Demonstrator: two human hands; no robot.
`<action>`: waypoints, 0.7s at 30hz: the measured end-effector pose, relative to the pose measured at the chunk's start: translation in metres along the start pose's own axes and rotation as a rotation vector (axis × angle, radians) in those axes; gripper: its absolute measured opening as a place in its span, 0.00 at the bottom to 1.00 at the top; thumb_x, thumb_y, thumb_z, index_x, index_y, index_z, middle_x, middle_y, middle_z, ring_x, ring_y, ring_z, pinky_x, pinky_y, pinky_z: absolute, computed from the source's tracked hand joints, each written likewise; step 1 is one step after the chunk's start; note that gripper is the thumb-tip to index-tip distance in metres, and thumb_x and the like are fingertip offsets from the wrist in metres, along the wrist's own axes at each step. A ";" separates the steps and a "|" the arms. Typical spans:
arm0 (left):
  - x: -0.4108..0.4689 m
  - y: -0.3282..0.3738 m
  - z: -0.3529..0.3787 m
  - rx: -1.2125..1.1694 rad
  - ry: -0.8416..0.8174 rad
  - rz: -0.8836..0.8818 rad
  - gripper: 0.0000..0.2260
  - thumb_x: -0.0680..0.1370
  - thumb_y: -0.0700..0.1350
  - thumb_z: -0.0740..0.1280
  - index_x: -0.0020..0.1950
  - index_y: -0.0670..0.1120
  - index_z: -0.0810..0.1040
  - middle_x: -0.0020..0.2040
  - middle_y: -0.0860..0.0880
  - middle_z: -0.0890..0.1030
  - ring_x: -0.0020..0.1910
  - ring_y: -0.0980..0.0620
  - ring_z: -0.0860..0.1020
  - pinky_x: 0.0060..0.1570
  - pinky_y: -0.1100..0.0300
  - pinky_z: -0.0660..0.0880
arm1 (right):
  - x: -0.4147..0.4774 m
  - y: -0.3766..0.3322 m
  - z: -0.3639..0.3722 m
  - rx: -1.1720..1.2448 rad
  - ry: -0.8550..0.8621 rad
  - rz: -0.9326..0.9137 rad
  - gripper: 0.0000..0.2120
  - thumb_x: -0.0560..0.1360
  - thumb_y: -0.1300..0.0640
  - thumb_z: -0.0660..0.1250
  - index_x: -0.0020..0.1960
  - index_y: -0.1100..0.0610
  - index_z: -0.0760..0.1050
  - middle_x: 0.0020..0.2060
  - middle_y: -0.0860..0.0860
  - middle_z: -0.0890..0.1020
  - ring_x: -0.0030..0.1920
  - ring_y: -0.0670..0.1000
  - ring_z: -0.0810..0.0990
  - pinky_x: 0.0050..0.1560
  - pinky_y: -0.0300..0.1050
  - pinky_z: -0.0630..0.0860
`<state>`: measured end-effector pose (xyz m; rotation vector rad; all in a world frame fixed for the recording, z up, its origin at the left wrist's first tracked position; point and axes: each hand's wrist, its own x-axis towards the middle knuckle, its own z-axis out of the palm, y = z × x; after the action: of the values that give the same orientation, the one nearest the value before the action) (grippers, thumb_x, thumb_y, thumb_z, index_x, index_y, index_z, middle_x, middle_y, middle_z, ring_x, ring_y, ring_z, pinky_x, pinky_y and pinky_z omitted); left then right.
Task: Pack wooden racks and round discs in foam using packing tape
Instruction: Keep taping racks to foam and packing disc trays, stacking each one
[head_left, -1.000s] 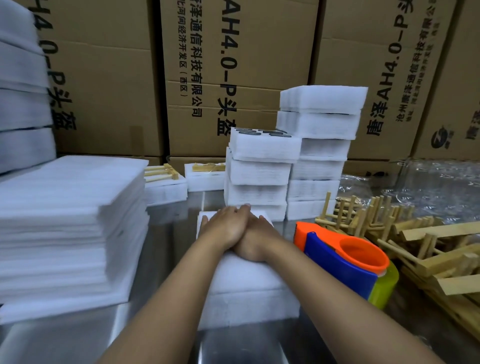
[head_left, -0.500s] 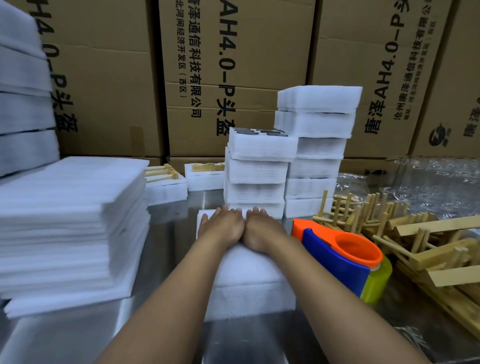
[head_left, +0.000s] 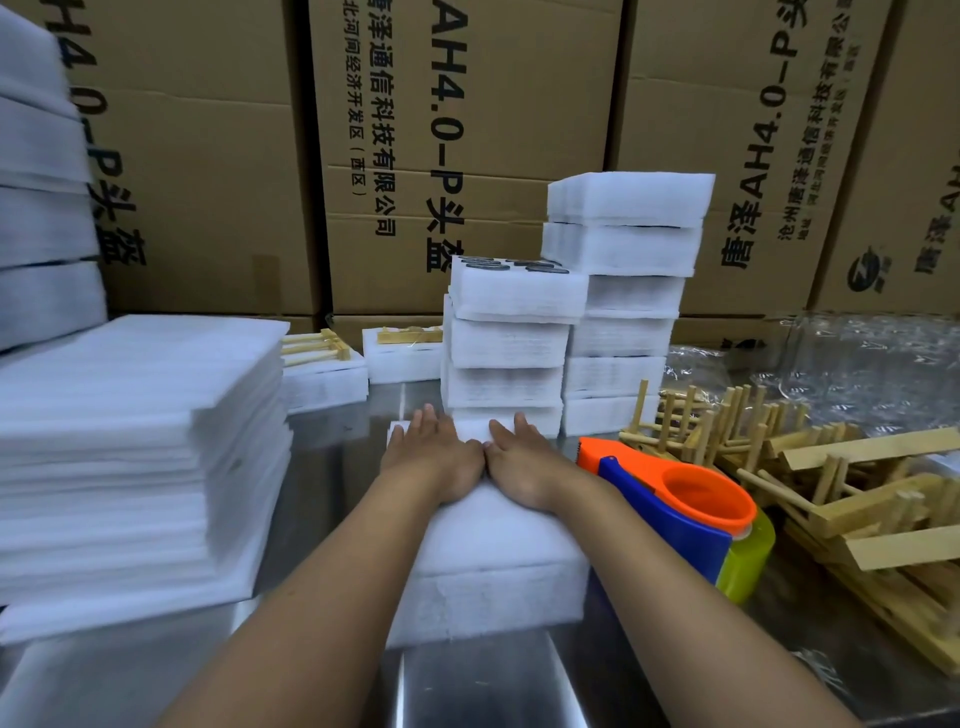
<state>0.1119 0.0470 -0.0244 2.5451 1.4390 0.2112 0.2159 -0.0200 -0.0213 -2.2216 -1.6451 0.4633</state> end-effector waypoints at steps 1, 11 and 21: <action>0.000 0.000 0.000 -0.006 0.002 -0.024 0.28 0.81 0.54 0.46 0.78 0.43 0.44 0.78 0.45 0.42 0.77 0.49 0.41 0.74 0.51 0.41 | 0.000 0.001 0.000 0.009 0.001 0.005 0.26 0.83 0.49 0.44 0.78 0.56 0.46 0.77 0.57 0.39 0.77 0.57 0.43 0.73 0.48 0.44; -0.004 0.004 -0.002 -0.018 -0.039 -0.131 0.29 0.80 0.58 0.45 0.78 0.47 0.43 0.78 0.44 0.39 0.76 0.47 0.38 0.72 0.46 0.46 | -0.005 -0.001 -0.003 -0.007 -0.047 0.035 0.26 0.83 0.48 0.43 0.78 0.55 0.45 0.77 0.55 0.42 0.76 0.59 0.47 0.72 0.53 0.51; -0.006 0.002 -0.002 -0.058 -0.022 -0.140 0.29 0.79 0.60 0.46 0.78 0.53 0.44 0.77 0.44 0.39 0.76 0.48 0.38 0.71 0.47 0.51 | 0.008 0.006 0.000 0.087 -0.053 0.111 0.30 0.81 0.43 0.45 0.78 0.51 0.39 0.77 0.56 0.40 0.75 0.58 0.53 0.70 0.50 0.54</action>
<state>0.1099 0.0411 -0.0222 2.3819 1.5714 0.1989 0.2232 -0.0145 -0.0245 -2.2618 -1.5023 0.6162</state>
